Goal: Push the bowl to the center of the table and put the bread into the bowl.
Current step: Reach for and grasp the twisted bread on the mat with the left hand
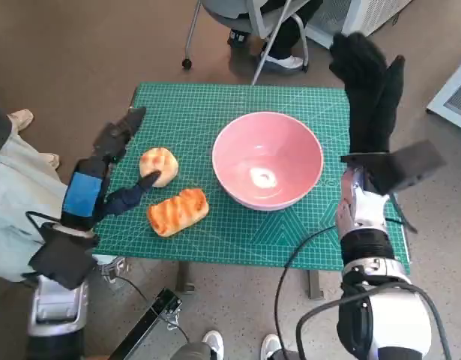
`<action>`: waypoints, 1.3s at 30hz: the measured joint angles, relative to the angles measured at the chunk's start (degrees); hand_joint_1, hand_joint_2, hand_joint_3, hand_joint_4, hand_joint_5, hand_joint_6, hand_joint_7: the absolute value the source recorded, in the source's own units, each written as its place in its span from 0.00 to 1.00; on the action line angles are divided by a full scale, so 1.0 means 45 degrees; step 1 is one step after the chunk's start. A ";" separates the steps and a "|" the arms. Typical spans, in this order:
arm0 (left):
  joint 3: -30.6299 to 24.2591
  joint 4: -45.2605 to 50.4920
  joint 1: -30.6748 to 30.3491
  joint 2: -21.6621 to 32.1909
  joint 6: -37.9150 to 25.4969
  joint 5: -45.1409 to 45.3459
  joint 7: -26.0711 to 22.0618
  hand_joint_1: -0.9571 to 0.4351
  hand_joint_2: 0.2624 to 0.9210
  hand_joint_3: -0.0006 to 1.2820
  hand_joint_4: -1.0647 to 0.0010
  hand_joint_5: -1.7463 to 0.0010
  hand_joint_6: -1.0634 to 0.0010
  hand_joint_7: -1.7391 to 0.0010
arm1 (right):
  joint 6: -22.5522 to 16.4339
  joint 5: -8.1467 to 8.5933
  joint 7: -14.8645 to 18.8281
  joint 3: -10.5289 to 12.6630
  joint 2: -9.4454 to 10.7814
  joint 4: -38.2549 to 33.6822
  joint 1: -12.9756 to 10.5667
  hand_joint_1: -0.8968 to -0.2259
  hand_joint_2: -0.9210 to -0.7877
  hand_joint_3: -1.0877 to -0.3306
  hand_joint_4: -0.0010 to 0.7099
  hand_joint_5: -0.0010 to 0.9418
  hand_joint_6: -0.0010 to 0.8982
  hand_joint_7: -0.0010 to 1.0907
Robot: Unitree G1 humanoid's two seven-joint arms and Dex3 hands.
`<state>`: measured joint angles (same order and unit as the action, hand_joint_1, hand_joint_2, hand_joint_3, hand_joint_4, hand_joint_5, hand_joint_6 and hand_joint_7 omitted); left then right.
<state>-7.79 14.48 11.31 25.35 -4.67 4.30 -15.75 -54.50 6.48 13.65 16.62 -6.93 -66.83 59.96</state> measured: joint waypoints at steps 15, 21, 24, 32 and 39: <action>0.3537 0.3717 0.0306 0.1217 -0.7725 0.4160 -0.1384 0.41 0.79 0.00 0.79 1.00 0.64 0.96 | -0.2322 0.0339 0.1792 -0.0907 0.0112 0.1616 -0.0790 0.46 0.00 0.42 0.46 0.02 0.05 0.77; 0.4690 0.3837 0.0752 0.1217 -0.8914 0.5120 -0.1674 0.41 0.78 0.00 0.78 1.00 0.65 0.98 | -0.2317 0.0491 0.1907 -0.1153 0.0124 0.1857 -0.1273 0.43 0.00 0.46 0.47 0.02 0.03 0.78; 0.5101 0.3811 0.0958 0.1216 -0.9304 0.5460 -0.1788 0.41 0.78 0.00 0.78 1.00 0.65 0.98 | -0.2283 0.0523 0.1915 -0.1244 0.0115 0.1979 -0.1366 0.42 0.00 0.48 0.47 0.02 0.02 0.78; 0.6207 0.3418 0.1560 0.1183 -1.0198 0.6247 -0.2062 0.41 0.77 0.00 0.77 1.00 0.67 0.99 | -0.2219 0.0527 0.1917 -0.1428 0.0109 0.2171 -0.1561 0.42 0.00 0.49 0.46 0.01 0.00 0.78; 0.7015 0.2814 0.1982 0.0990 -1.0702 0.6903 -0.2186 0.41 0.77 0.00 0.77 1.00 0.67 0.99 | -0.2163 0.0528 0.1917 -0.1527 0.0116 0.2179 -0.1588 0.44 0.00 0.49 0.45 0.01 0.00 0.76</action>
<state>23.78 27.14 20.22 29.81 -52.83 35.36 -25.59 -64.23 8.86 22.28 9.75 -6.41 -57.02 52.81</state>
